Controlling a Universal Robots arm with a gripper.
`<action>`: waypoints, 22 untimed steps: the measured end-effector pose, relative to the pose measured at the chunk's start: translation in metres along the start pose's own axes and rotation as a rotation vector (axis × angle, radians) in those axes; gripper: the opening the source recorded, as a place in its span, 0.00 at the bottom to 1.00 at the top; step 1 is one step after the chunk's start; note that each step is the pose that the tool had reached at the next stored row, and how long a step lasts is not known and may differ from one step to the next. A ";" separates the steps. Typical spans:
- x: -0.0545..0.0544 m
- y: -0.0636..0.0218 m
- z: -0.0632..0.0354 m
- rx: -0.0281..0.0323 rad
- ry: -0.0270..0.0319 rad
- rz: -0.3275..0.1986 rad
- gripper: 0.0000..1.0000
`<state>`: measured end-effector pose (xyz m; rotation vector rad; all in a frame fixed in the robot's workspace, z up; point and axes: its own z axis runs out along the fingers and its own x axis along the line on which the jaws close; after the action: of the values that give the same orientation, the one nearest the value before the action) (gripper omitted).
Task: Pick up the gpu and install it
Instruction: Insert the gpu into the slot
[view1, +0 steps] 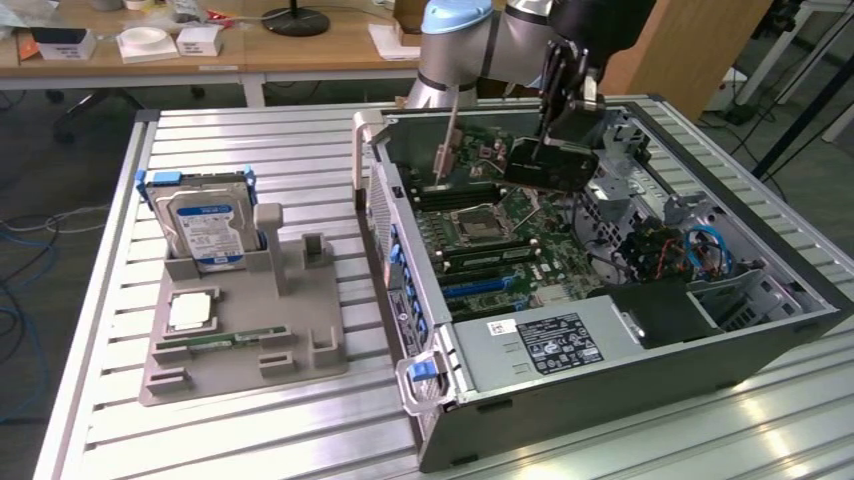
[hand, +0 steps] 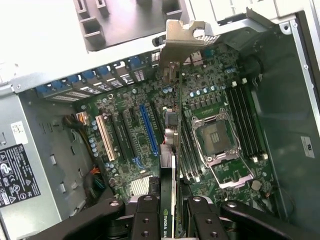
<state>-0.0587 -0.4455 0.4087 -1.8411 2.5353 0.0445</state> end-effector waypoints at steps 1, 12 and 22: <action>0.000 0.0000 0.0000 -0.0003 0.0002 -0.012 0.26; 0.000 -0.0007 0.0002 -0.0035 0.0028 -0.151 0.26; 0.000 -0.0008 0.0005 -0.0063 0.0050 -0.269 0.26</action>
<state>-0.0578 -0.4455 0.4082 -2.1678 2.2678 0.0458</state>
